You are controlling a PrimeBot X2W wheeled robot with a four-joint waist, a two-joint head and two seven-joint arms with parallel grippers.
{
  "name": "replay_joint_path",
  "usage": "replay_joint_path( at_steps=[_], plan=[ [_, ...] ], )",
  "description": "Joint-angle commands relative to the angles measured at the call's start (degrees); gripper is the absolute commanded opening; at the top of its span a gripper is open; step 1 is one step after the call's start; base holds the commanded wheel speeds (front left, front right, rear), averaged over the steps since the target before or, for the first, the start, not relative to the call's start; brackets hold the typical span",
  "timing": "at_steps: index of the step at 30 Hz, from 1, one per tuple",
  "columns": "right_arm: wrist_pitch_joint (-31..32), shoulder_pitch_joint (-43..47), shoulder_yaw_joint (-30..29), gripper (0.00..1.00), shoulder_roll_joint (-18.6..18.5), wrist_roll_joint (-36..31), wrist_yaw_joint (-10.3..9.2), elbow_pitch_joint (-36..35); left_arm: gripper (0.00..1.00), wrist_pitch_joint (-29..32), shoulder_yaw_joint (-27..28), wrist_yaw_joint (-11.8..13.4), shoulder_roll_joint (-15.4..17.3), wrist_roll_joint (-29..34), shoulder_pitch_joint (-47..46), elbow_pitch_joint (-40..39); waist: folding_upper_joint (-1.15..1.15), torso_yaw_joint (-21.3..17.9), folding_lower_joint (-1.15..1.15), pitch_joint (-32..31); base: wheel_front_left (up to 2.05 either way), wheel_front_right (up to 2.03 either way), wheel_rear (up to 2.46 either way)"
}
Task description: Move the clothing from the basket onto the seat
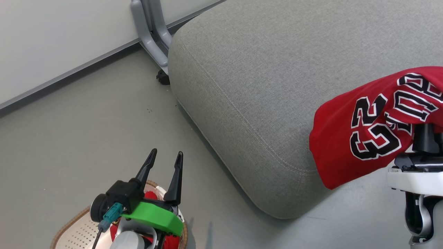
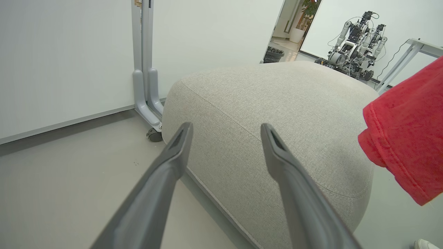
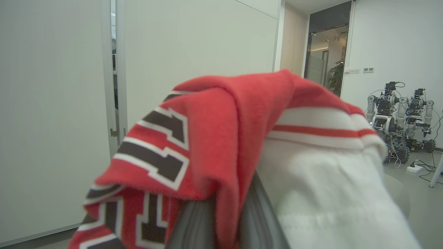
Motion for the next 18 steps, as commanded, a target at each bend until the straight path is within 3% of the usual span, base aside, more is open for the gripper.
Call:
replay_joint_path(
  at_steps=[1,12,18],
  plan=[
    [-0.2,0.5,-0.2,0.00,0.1,-0.3,0.00,-0.1,1.00,0.0,-0.1,-0.3,0.3,-0.1,-1.1,-0.2,0.00,-0.1,0.00,0.2,0.00,0.00,0.00],
    [-0.2,-3.1,1.2,0.00,-1.9,-0.1,0.00,1.3,1.00,0.0,0.6,0.2,0.3,0.1,1.6,-2.1,0.00,0.0,0.00,0.8,0.00,0.00,0.00],
    [-0.2,-11.9,0.2,0.00,-5.1,2.0,0.00,2.9,1.00,0.0,1.7,0.8,0.4,3.6,1.0,-3.9,0.00,-0.4,0.00,6.6,0.00,0.00,0.00]
  ],
)
